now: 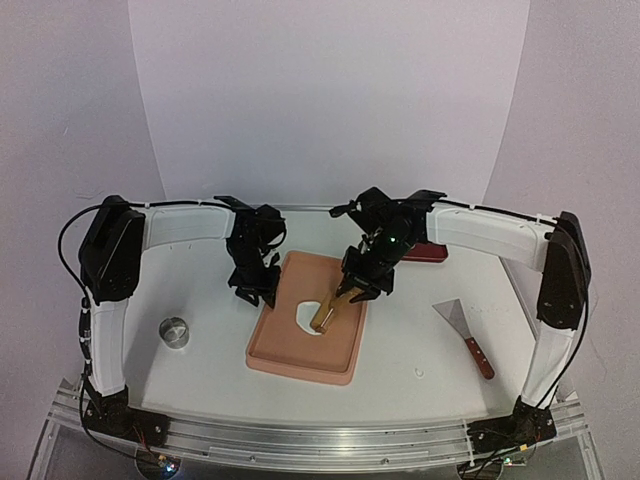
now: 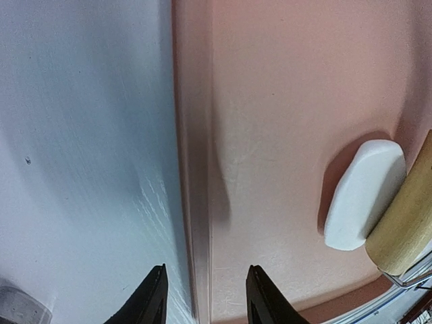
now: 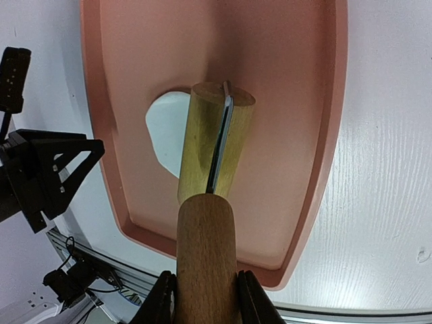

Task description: Roll out the dumpling wrappers from the dough

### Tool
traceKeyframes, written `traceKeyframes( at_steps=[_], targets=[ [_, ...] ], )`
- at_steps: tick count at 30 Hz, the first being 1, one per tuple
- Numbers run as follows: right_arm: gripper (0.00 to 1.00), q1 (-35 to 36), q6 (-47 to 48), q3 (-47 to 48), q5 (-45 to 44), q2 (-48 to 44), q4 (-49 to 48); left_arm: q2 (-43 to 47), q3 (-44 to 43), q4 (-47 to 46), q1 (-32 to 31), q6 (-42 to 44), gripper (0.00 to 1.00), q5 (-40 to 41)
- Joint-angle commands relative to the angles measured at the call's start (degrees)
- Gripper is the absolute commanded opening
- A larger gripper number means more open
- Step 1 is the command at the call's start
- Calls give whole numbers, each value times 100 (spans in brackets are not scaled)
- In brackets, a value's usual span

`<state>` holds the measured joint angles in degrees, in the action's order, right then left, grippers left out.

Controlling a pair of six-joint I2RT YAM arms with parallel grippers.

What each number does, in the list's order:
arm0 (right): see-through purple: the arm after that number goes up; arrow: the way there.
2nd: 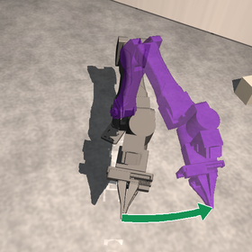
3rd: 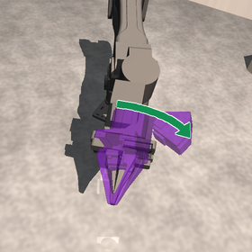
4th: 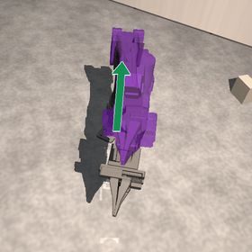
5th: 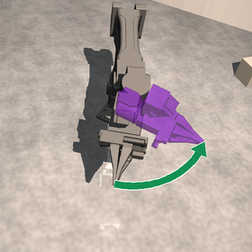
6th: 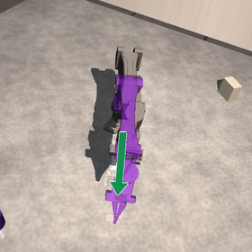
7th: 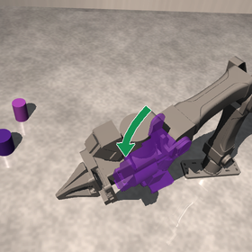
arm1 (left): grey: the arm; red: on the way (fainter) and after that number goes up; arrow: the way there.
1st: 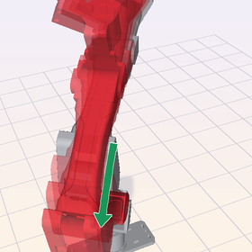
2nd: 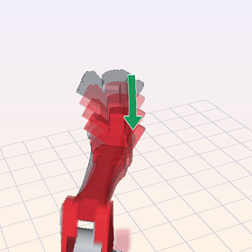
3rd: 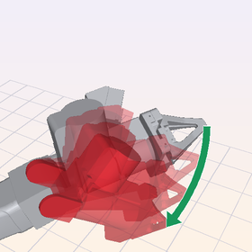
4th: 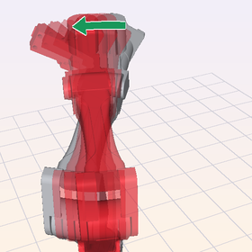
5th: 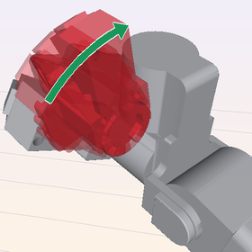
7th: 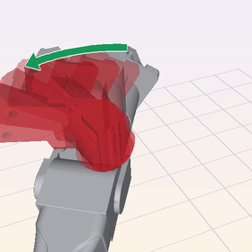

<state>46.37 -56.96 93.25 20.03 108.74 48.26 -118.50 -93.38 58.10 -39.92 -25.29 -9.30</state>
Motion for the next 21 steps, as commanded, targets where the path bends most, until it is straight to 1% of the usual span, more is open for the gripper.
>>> traceKeyframes(
  at_steps=[1,11,17,21],
  targets=[
    [0,11,-31,-287,31,79,-207,-71,-153,0,46,94,39,-4],
    [0,-176,31,-1146,142,45,-274,-173,121,-274,66,86,27,-128],
    [0,-373,161,-1622,213,10,-385,-204,179,-357,87,86,25,-200],
    [0,-406,183,-1915,367,127,-647,-244,162,-386,98,86,24,-245]
  ],
)
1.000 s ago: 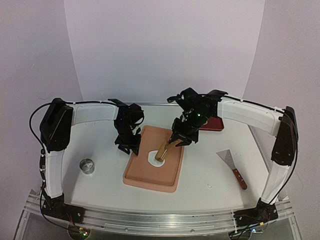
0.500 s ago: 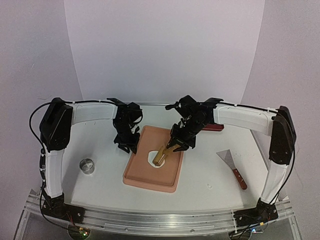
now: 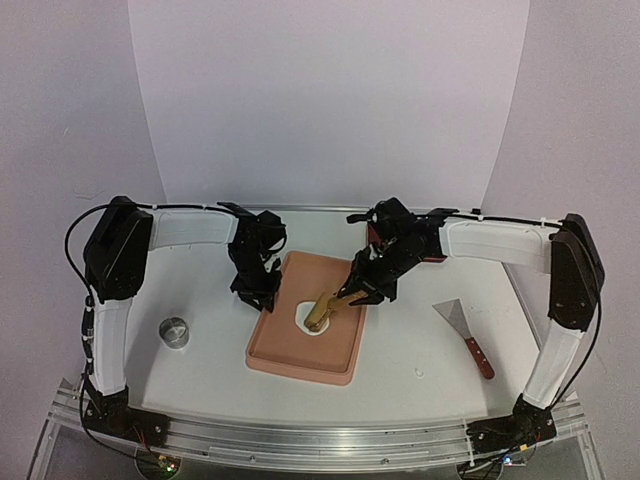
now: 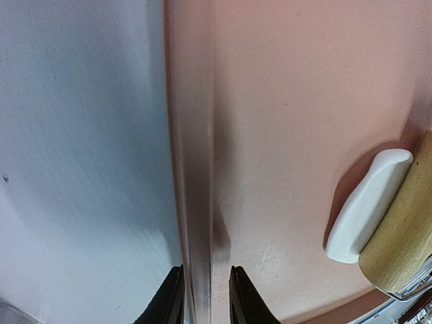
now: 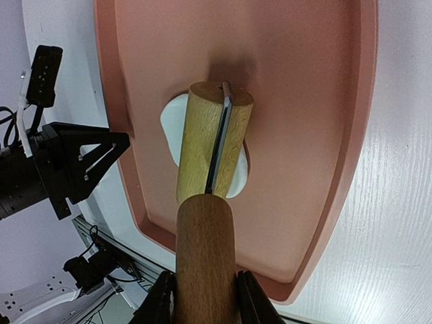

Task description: Roll out the dumpling wrappers from the dough

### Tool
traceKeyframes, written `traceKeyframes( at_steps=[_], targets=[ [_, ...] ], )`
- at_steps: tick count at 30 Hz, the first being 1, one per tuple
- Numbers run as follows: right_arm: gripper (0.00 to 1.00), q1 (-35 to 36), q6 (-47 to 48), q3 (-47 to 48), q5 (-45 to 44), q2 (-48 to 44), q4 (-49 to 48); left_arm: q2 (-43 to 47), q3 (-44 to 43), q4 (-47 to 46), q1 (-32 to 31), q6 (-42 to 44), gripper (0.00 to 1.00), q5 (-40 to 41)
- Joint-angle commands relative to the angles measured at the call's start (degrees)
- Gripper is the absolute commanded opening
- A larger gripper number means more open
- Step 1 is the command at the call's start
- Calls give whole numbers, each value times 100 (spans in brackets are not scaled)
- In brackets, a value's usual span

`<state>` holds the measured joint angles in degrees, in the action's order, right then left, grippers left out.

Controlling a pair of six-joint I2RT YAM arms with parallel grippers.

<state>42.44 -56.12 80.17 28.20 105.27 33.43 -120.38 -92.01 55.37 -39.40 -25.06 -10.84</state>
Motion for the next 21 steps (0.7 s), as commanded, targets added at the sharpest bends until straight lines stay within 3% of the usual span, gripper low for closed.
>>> traceKeyframes(
  at_steps=[1,21],
  targets=[
    [0,-27,86,-708,-398,504,740,-67,16,-111,46,63,24,-101],
    [0,-243,440,-928,-363,1493,355,-133,132,-16,55,54,17,-317]
  ],
)
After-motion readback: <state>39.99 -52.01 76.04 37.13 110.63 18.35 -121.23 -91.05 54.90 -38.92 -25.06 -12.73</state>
